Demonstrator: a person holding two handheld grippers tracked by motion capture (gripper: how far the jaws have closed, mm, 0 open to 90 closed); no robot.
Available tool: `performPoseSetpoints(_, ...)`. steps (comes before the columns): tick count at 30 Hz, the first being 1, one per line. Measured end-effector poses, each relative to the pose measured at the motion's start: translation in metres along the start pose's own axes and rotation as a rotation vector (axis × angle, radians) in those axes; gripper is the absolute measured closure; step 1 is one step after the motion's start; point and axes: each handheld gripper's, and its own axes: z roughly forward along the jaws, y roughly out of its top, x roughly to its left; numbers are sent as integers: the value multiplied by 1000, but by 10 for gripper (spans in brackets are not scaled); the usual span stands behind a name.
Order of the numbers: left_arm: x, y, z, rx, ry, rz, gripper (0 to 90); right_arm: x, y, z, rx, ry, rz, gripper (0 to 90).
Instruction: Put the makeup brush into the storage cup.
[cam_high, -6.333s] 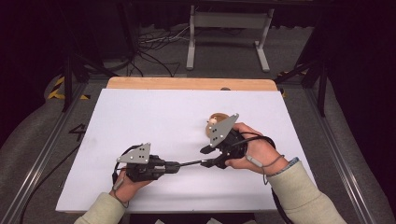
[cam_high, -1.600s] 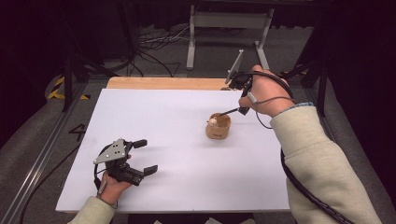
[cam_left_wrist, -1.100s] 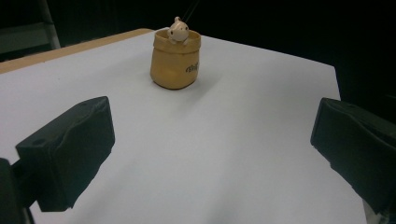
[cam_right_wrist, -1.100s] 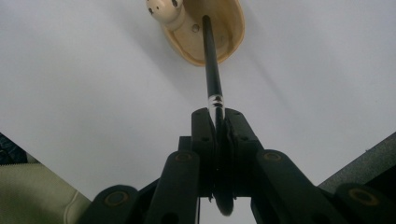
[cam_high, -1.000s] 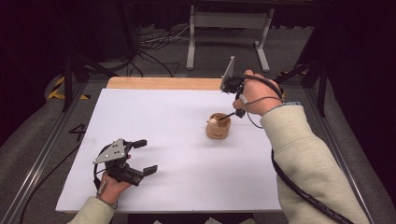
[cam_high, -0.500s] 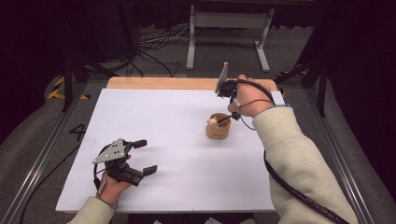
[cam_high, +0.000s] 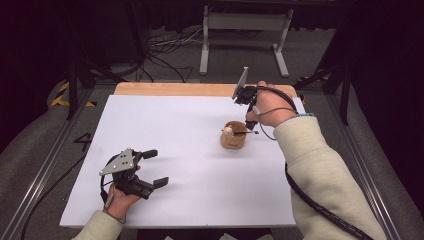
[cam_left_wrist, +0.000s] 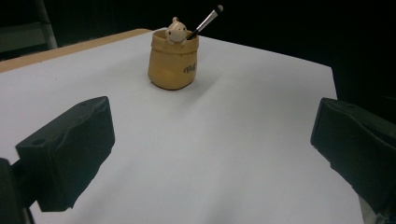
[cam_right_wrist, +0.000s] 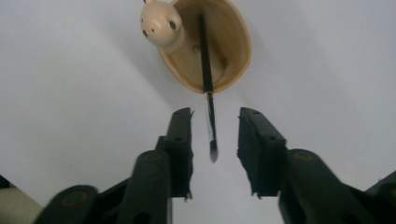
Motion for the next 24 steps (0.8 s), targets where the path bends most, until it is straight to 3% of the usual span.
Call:
performPoseSetpoints(5,0,0,0,2,0,2,4,1,-11,-6,-96,-5,-9,492)
performPoseSetpoints(13,0,1,-5,-11,8,-8,4,13,-39,-19,-353,-1,-29,283)
performPoseSetpoints(16,0,1,-8,-11,13,-4,4,18,-50,-24,-418,-24,-25,195)
performPoseSetpoints(18,0,1,-10,-11,11,-3,4,24,-61,-27,-520,-20,-56,147)
performPoseSetpoints(19,0,1,-10,-11,11,-3,4,24,-61,-27,-520,-20,-56,147)
performPoseSetpoints(20,-1,1,-11,-15,13,-7,3,28,-72,-30,-606,-22,-50,118)
performPoseSetpoints(21,-1,1,-12,-14,16,-5,3,29,-77,-30,-643,-20,-44,100)
performPoseSetpoints(22,-1,1,-13,-17,16,-4,3,29,-77,-30,-643,-20,-44,100)
performPoseSetpoints(23,-1,1,-14,-17,17,-3,3,32,-88,-30,-709,-19,-37,79)
performPoseSetpoints(24,-2,0,-14,-20,19,-6,3,33,-93,-30,-741,-20,-28,71)
